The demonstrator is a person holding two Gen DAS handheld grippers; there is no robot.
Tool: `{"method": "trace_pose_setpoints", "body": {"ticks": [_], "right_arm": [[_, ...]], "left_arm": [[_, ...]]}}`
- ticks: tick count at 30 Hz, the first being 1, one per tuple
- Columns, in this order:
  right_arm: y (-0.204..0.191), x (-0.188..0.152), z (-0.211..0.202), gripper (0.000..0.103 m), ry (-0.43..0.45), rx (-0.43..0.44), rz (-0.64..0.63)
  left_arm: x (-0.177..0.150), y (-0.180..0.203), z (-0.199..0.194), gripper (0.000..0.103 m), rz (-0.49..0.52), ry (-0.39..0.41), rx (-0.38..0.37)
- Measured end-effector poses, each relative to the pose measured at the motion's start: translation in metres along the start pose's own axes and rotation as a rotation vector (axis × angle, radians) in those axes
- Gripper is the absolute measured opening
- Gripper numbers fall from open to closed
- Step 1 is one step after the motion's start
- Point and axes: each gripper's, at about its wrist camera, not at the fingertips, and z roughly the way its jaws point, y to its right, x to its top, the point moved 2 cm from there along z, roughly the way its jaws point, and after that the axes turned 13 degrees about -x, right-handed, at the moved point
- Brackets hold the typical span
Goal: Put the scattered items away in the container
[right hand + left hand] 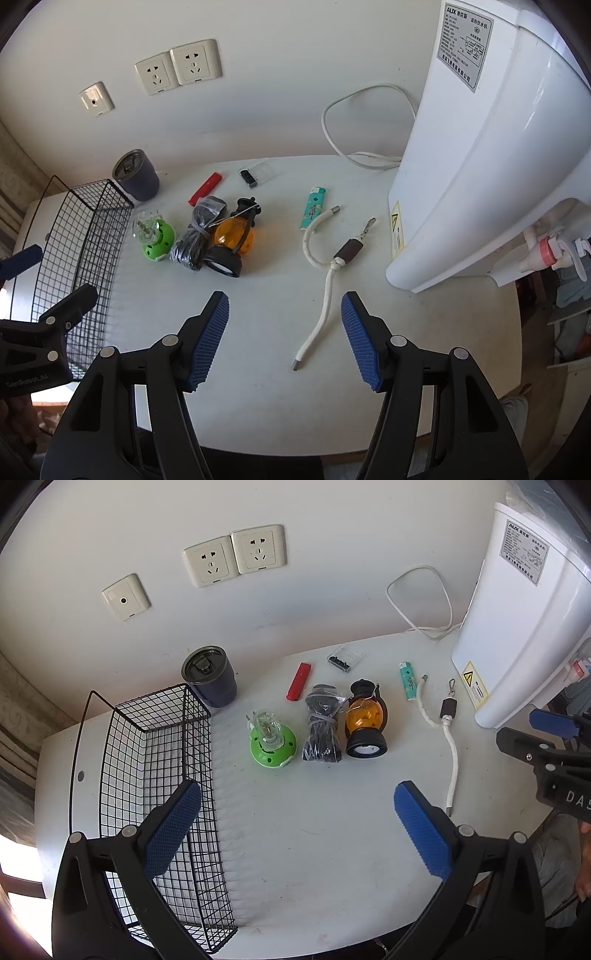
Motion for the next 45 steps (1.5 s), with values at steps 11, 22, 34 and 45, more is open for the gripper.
{"method": "trace_pose_setpoints", "body": {"ticks": [11, 22, 34, 45], "right_arm": [[0.0, 0.002, 0.016, 0.063, -0.017, -0.01, -0.002], [0.008, 0.01, 0.054, 0.063, -0.054, -0.027, 0.018], [0.015, 0.012, 0.103, 0.063, -0.114, -0.046, 0.026], [0.02, 0.015, 0.151, 0.063, -0.202, -0.069, 0.039]], "left_arm": [[-0.001, -0.004, 0.022, 0.103, 0.0, -0.028, -0.006], [0.006, -0.022, 0.06, 0.103, -0.03, -0.058, 0.006], [0.024, -0.047, 0.101, 0.103, -0.1, -0.083, 0.043], [0.032, -0.056, 0.139, 0.103, -0.124, -0.136, 0.064]]}}
